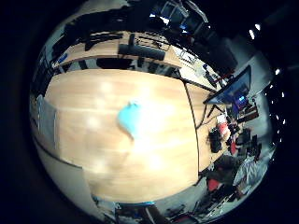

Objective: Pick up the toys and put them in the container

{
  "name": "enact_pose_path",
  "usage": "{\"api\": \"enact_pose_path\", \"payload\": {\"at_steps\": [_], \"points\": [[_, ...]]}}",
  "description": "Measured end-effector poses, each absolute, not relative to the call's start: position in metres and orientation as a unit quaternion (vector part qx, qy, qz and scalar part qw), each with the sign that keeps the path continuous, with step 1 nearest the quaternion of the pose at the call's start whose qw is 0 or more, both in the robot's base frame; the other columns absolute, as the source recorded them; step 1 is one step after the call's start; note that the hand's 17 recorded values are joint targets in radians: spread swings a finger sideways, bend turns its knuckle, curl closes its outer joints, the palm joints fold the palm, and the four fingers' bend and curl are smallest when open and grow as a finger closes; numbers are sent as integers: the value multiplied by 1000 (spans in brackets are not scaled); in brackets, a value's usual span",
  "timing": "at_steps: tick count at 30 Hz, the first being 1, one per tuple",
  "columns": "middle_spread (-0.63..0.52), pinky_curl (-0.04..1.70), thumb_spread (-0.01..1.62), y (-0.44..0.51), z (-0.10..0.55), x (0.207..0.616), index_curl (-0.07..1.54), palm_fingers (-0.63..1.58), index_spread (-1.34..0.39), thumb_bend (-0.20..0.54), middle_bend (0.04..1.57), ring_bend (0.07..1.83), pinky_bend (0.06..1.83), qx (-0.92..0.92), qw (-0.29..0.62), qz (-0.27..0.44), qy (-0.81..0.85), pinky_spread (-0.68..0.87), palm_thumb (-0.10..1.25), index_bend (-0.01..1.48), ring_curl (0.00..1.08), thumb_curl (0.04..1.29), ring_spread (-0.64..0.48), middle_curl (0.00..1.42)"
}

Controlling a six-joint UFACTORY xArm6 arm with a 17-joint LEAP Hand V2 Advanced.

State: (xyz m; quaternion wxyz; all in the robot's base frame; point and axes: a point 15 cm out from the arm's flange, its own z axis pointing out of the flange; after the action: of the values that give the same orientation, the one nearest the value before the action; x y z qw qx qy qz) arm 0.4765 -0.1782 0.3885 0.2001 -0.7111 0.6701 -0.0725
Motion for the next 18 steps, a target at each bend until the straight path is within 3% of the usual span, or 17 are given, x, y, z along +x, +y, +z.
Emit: {"api": "enact_pose_path", "payload": {"at_steps": [18], "points": [[-367,-1,972,-230,283,513,393,560,-642,-30,181,802,496,-705,149,6,694,230,514,267,140,460,-335,244]]}}
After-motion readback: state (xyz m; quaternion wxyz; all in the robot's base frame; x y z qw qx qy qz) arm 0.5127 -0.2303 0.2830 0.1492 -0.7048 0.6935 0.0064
